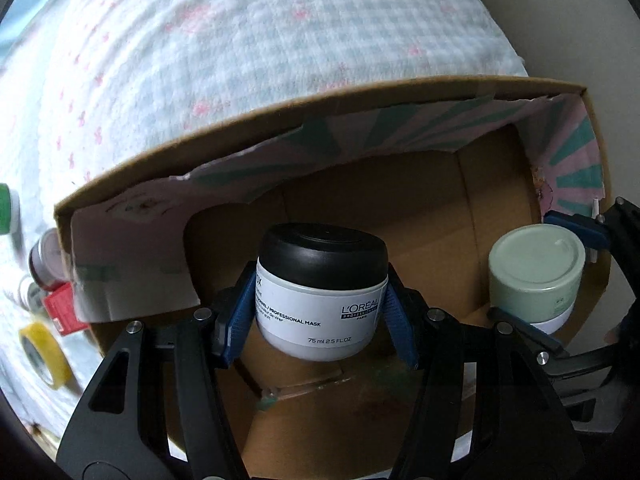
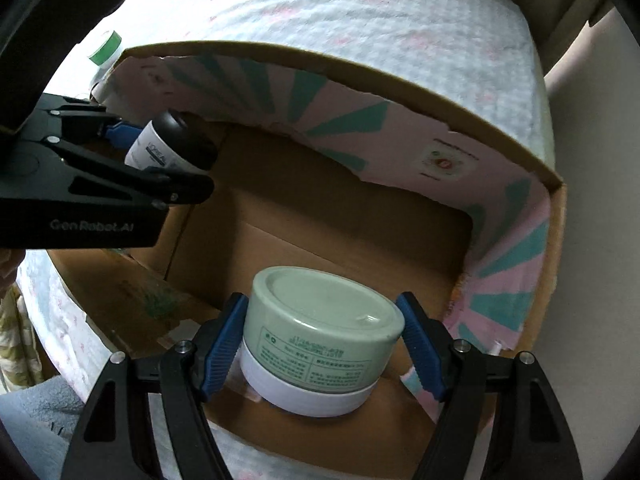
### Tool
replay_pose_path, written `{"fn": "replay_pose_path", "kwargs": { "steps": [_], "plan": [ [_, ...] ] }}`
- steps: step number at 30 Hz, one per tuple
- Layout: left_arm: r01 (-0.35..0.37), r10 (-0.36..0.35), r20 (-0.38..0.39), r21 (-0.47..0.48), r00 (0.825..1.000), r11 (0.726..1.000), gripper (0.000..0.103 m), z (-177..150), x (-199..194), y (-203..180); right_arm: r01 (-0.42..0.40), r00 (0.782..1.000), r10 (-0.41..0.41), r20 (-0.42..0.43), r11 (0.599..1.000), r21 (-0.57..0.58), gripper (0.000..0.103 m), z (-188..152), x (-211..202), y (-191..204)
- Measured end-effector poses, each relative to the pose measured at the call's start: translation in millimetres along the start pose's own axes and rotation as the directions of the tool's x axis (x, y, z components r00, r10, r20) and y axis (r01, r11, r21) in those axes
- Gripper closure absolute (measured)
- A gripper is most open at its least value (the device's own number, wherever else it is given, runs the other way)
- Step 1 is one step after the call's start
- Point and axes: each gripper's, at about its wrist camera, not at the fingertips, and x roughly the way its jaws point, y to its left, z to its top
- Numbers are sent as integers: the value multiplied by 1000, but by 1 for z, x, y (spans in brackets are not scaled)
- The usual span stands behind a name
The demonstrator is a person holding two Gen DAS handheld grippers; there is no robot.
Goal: Organize rigid objects
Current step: 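Carry both jars into the cardboard box and open both tools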
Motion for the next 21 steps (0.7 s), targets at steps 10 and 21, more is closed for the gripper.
{"fn": "replay_pose_path", "kwargs": {
  "steps": [10,21],
  "plan": [
    [-54,49,101,46,994,998,0,-16,-42,0,7,1000,-7,29,1000,21,0,-12,-19,-7],
    [-17,21,151,-29,988,999,0,-33,-87,12,82,993,-84,86,996,27,0,-22,-60,2]
  ]
}}
